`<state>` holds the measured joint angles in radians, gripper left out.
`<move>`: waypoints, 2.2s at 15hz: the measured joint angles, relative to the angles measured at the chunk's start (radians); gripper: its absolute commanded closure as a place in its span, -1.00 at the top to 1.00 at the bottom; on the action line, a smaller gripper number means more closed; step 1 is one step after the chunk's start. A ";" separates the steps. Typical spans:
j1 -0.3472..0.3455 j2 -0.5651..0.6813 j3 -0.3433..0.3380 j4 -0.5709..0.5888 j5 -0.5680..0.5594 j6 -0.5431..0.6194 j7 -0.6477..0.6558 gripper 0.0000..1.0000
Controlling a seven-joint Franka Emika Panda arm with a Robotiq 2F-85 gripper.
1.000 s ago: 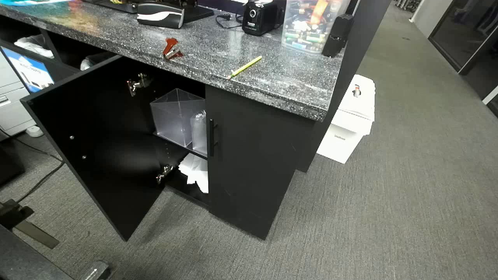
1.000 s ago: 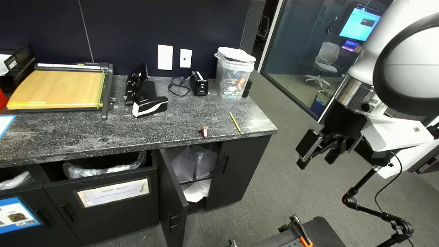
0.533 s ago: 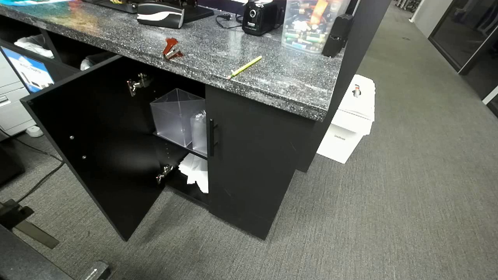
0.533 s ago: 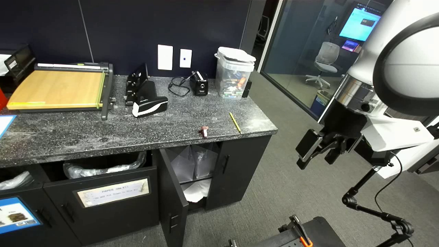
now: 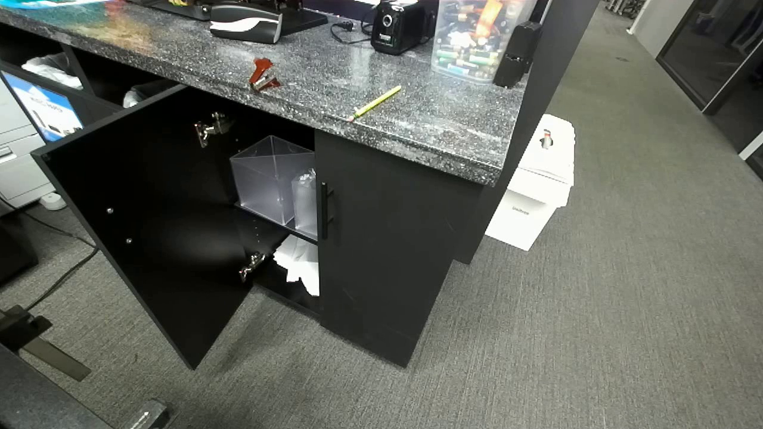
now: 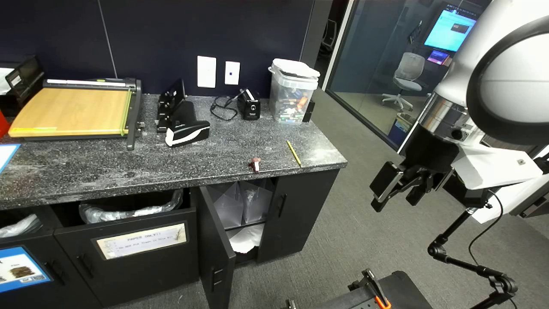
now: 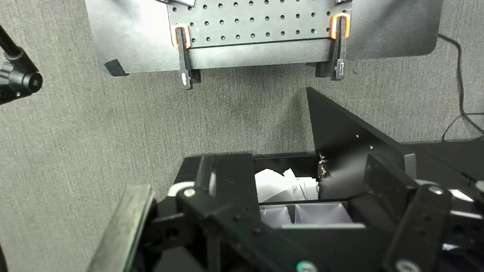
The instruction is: Open the right cupboard door
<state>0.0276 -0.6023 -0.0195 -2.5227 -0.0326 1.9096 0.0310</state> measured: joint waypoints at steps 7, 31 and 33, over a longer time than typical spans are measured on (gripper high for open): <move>0.006 0.019 0.026 -0.003 0.000 0.049 0.000 1.00; -0.120 1.501 0.123 0.736 0.296 1.039 -0.117 1.00; -0.126 1.597 0.123 0.830 0.287 1.076 -0.116 1.00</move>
<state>-0.0983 0.9951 0.1039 -1.6931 0.2548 2.9860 -0.0853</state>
